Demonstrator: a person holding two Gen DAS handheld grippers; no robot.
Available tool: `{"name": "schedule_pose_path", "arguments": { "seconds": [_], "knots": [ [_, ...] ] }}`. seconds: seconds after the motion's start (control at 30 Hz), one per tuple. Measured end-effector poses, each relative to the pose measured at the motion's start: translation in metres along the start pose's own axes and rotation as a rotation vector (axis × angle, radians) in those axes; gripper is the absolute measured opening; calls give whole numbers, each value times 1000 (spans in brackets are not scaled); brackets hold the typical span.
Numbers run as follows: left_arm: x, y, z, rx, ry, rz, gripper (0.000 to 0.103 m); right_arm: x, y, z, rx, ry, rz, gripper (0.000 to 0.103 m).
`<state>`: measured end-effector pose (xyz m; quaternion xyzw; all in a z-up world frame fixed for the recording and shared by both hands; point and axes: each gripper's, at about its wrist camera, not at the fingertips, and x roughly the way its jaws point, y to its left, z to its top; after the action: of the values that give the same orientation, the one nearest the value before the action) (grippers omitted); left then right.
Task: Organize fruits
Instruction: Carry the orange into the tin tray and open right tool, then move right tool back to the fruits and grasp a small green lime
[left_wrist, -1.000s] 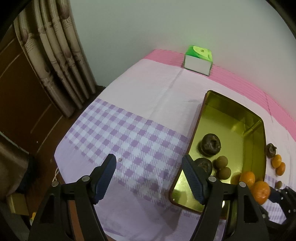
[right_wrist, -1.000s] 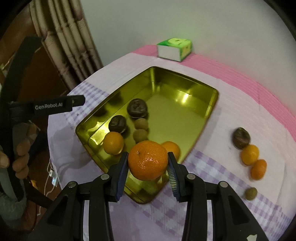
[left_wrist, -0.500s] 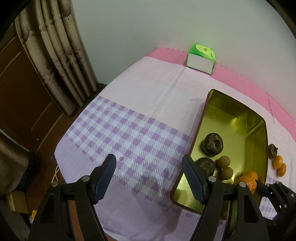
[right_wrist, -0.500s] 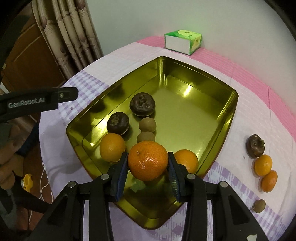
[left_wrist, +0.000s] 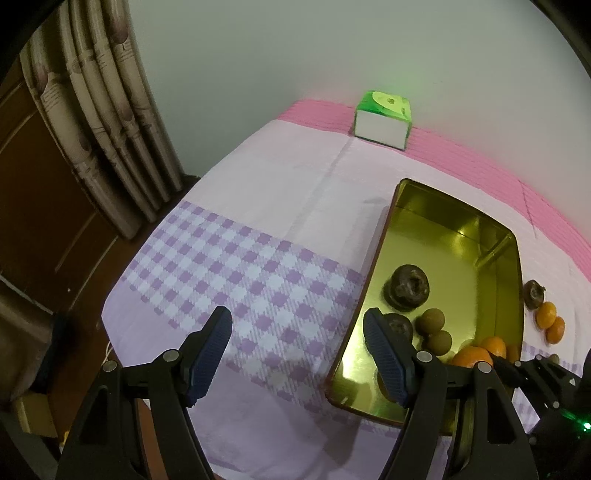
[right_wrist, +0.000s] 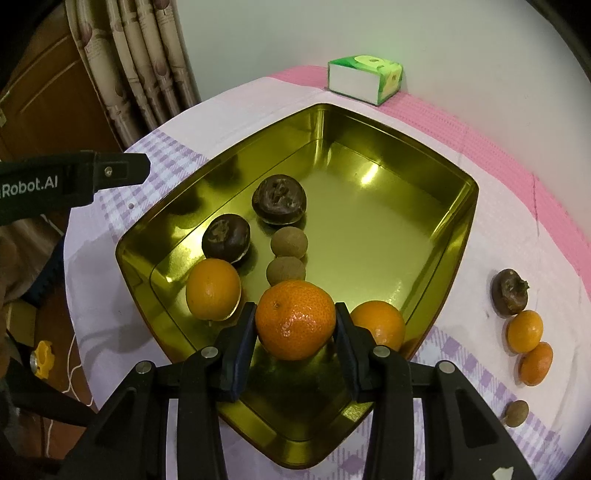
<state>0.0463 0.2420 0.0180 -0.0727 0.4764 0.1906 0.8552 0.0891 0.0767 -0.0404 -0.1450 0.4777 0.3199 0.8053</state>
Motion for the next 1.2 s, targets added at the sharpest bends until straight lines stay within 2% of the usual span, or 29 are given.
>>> {"name": "schedule_pose_path", "arguments": {
  "seconds": [0.4, 0.7, 0.93, 1.2],
  "knots": [
    [-4, -12, -2, 54, -11, -20, 74, -9, -3, 2, 25, -26, 20, 38],
    [-5, -15, -3, 68, -11, -32, 75, -40, -19, -8, 81, -76, 31, 39],
    [-5, -16, -3, 66, -9, -32, 75, -63, -72, -40, 188, -82, -41, 40],
    [-5, -18, -5, 80, -11, -30, 75, -81, -148, -95, 377, -68, -145, 40]
  ]
}}
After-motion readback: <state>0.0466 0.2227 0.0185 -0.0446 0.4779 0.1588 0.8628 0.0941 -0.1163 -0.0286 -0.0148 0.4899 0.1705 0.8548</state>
